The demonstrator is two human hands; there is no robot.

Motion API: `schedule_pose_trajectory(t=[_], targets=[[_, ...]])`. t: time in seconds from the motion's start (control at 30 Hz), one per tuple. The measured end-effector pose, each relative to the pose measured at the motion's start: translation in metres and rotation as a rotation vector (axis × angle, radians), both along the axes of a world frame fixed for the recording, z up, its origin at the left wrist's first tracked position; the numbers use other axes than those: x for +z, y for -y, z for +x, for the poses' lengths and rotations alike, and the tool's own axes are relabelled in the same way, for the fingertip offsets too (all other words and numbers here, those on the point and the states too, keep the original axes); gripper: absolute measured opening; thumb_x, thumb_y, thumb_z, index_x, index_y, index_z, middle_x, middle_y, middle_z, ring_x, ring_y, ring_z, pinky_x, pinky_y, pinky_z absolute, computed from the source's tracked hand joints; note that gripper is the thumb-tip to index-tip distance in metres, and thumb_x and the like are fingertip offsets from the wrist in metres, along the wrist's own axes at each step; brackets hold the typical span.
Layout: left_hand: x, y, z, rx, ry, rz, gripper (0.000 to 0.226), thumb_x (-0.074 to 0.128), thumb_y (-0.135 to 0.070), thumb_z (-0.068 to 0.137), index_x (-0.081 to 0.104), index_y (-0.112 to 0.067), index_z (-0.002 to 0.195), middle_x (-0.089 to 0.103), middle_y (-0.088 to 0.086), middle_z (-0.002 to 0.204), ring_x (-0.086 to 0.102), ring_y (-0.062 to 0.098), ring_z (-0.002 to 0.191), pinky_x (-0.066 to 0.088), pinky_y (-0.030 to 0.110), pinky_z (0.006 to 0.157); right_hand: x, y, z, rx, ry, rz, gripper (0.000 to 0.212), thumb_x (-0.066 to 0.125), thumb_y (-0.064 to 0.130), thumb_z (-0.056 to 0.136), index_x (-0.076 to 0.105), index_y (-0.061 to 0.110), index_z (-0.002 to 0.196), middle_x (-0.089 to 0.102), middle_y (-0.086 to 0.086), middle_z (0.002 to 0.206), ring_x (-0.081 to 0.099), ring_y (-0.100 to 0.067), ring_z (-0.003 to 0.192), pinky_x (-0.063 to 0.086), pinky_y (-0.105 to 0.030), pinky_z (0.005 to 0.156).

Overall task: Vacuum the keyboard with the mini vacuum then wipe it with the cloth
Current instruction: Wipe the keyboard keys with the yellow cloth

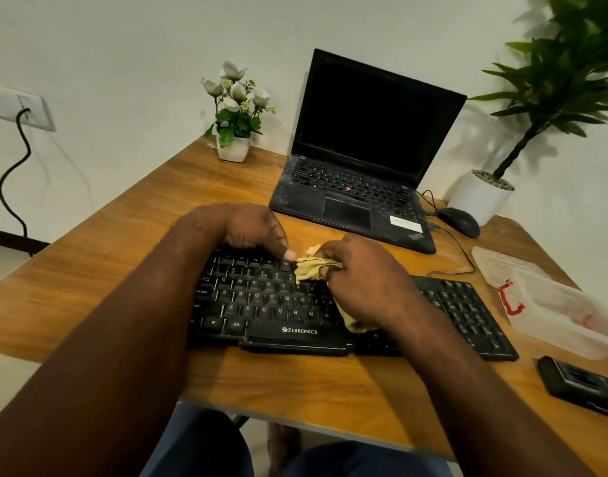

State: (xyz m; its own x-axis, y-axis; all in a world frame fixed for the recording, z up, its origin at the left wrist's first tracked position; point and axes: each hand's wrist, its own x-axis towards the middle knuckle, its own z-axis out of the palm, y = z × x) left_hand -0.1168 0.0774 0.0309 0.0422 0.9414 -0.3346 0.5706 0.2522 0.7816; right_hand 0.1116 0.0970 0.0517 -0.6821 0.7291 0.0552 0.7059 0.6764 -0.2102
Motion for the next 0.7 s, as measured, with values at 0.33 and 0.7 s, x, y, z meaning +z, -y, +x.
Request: schedule_pose_trajectory(t=[0.33,0.7], targets=[[-0.001,-0.001,0.001,0.008,0.005,-0.013,0.044,0.080,-0.040,0.073,0.076,-0.002,0.095,0.076,0.003,0.077,0.068,0.009,0.063,0.050,0.029,0.071,0.018,-0.029,0.052,-0.205,0.093,-0.042,0.032,0.058,0.023,0.099,0.068,0.035,0.126,0.068,0.004,0.123,0.061,-0.017,0.106,0.056,-0.045,0.090],[-0.002,-0.001,0.000,0.000,0.005,-0.004,0.029,0.078,-0.030,0.085,0.076,-0.003,0.093,0.077,0.003,0.078,0.069,0.008,0.063,0.049,0.033,0.078,0.001,-0.010,0.007,-0.016,-0.050,0.118,0.035,0.060,0.020,0.098,0.065,0.032,0.131,0.055,0.004,0.119,0.050,-0.017,0.114,0.051,-0.039,0.094]])
